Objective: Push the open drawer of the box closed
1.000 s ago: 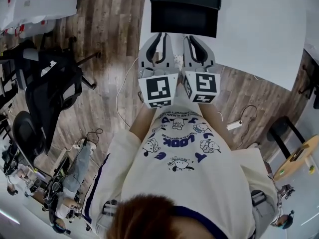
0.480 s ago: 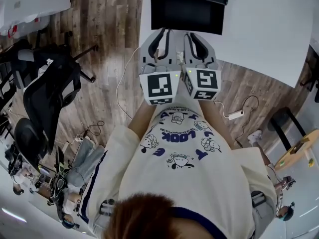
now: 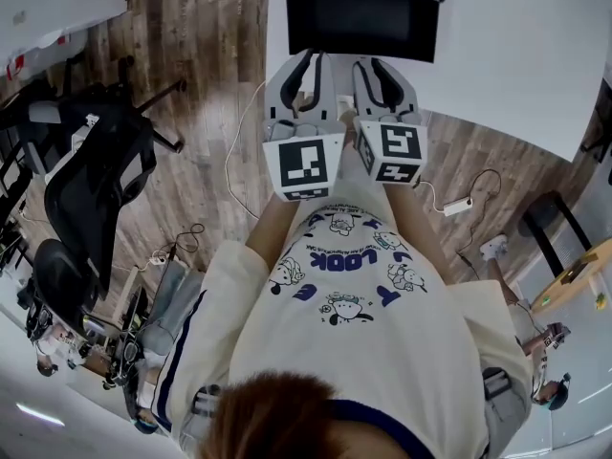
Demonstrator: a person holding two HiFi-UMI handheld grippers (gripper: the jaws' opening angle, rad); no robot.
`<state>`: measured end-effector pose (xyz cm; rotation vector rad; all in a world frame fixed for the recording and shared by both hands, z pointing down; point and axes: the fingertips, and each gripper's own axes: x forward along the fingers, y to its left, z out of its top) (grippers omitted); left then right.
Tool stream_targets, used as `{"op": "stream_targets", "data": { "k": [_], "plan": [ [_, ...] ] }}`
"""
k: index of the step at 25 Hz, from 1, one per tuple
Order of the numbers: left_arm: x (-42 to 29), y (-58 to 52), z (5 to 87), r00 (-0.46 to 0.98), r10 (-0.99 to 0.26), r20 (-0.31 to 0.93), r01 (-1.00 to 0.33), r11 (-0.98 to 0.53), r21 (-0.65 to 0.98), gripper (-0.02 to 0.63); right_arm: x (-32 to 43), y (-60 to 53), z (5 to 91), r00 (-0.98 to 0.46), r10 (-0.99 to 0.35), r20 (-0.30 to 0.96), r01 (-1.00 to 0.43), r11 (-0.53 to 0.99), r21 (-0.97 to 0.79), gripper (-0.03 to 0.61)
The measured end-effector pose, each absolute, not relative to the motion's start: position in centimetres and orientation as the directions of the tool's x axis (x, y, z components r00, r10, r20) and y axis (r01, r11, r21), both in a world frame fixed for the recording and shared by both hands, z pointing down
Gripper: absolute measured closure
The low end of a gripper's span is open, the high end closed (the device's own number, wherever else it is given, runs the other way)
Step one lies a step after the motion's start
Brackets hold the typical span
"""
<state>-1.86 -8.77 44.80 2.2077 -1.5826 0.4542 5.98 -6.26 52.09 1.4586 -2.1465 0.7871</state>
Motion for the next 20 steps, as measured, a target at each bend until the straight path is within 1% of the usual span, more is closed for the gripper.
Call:
{"op": "stream_targets", "data": {
  "k": [12, 16, 20],
  "plan": [
    [-2.2, -8.3, 46.0, 0.315, -0.810, 0.495, -0.948, -0.290, 0.129, 0.566, 5.8, -6.5, 54.3, -0.338, -0.668, 0.663, -0.941, 0.258, -0.219, 0.465],
    [-2.5, -8.2, 46.1, 0.315, -0.807, 0.499, -0.948, -0.287, 0.133, 0.566, 5.8, -6.8, 54.6, -0.326, -0.667, 0.670, -0.945, 0.240, -0.222, 0.488],
    [-2.7, -8.1, 45.9, 0.316, -0.810, 0.495, -0.948, -0.288, 0.134, 0.566, 5.8, -6.7, 54.5, -0.322, -0.669, 0.670, -0.947, 0.232, -0.224, 0.491]
  ]
}}
